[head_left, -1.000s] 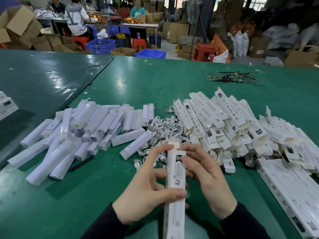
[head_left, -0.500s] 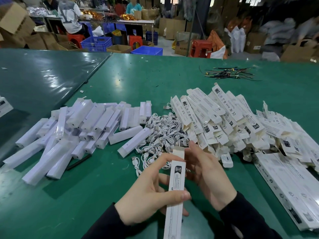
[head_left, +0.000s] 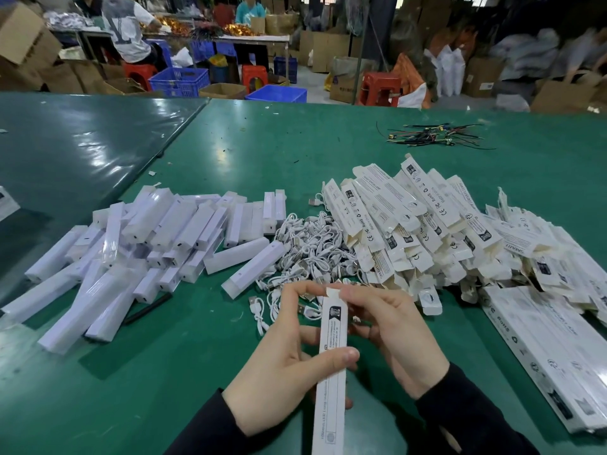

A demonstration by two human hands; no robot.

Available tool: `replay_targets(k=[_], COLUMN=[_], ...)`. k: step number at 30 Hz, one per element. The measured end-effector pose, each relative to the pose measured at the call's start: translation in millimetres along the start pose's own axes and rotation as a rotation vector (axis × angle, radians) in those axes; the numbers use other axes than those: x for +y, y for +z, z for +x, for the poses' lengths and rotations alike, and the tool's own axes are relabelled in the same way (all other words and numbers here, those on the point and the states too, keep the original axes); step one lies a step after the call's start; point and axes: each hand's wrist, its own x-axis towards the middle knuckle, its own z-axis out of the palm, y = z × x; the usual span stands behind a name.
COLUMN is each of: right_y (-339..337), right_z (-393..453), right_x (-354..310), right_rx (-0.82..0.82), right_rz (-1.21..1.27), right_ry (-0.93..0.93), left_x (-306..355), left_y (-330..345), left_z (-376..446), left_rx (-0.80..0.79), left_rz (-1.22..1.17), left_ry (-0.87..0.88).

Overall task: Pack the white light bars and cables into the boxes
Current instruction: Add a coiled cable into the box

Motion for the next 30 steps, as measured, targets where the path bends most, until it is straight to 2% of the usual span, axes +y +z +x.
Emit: replay_targets(k=[6, 12, 17, 19, 22, 25, 27, 28, 30], right_y=[1.9, 1.8, -0.2, 0.9, -2.7, -6.4, -4.9, -3.2, -2.6], right_z=[-0.2, 0.6, -0.1, -1.2, -0.2, -1.8, -3.8, -4.5, -2.9], right_x=[2.3, 9.9, 12.1, 14.5, 8.0, -2.4, -1.9, -1.0, -0.5], right_rx=[-0.031, -0.014, -0.050, -0.079, -0.076, -0.375, -0.480, -0.442, -0.245], right_rz=[-0.016, -0.156, -0.418, -0.485, -0.286, -0.085, 0.000, -0.009, 0.005], right_ry=[-0.014, -0.294, -0.391, -0.386, -0.170, 0.145, 0.131, 0.065, -0.045], left_x=[-1.2, -0.9, -5.8, -1.3, 9.2, 13.7, 12.9, 11.2, 5.9], left_y=[-2.2, -1.4, -0.3, -1.0, -14.8, -34.6, -38.4, -37.4, -33.3], left_z=[0.6, -0.6, 2.3, 6.9, 10.0, 8.1, 8.3, 9.3, 12.6], left_rx=[0.088, 0.100, 0.093, 0.197, 0.566, 0.832, 0.921, 0.943, 0.958], left_rz=[0.083, 0.045, 0.050, -0.013, -0.090, -0.232, -0.295, -0.295, -0.247], left_ry=[-0.015, 0.013, 0.064, 0.100, 0.206, 0.317, 0.351, 0.356, 0.363])
